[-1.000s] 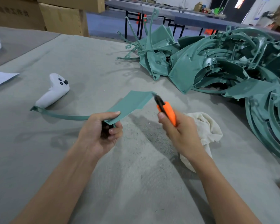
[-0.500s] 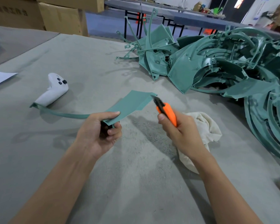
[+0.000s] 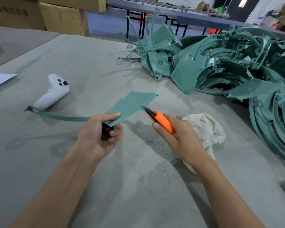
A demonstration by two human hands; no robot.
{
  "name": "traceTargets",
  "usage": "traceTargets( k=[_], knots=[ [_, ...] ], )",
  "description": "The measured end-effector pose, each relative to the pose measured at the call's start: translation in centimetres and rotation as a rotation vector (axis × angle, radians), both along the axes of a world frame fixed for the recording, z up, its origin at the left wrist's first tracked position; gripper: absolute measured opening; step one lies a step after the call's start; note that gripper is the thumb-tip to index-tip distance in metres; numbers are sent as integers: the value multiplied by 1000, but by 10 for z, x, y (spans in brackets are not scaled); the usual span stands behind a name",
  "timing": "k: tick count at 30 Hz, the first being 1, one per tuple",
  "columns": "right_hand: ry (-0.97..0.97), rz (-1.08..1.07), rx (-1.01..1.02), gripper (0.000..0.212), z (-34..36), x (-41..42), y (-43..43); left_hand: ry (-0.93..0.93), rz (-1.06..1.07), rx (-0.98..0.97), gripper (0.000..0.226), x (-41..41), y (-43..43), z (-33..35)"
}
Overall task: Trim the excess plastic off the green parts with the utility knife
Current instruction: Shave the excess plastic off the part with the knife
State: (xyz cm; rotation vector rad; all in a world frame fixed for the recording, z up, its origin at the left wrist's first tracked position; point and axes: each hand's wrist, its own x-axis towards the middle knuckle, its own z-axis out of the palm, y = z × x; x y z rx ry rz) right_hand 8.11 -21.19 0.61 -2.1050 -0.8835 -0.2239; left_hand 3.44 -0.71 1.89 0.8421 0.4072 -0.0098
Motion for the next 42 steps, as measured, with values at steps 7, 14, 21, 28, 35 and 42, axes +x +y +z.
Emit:
traceTargets(
  k=[7, 14, 21, 28, 35, 42],
  knots=[
    [19, -77, 133, 38, 1, 6, -5, -10, -25, 22, 17, -1, 2, 0],
    [313, -242, 434, 36, 4, 13, -13, -57, -91, 39, 17, -3, 2, 0],
    [762, 307, 696, 42, 10, -6, 7, -130, -337, 13, 12, -7, -3, -1],
    [412, 64, 653, 17, 15, -9, 11, -25, -101, 215, 30, -1, -12, -4],
    [188, -138, 555, 14, 17, -11, 9, -316, 195, 975, 57, -6, -31, -7],
    [181, 28, 495, 14, 22, -19, 16, -613, 277, 1664, 51, -6, -37, -18]
  ],
)
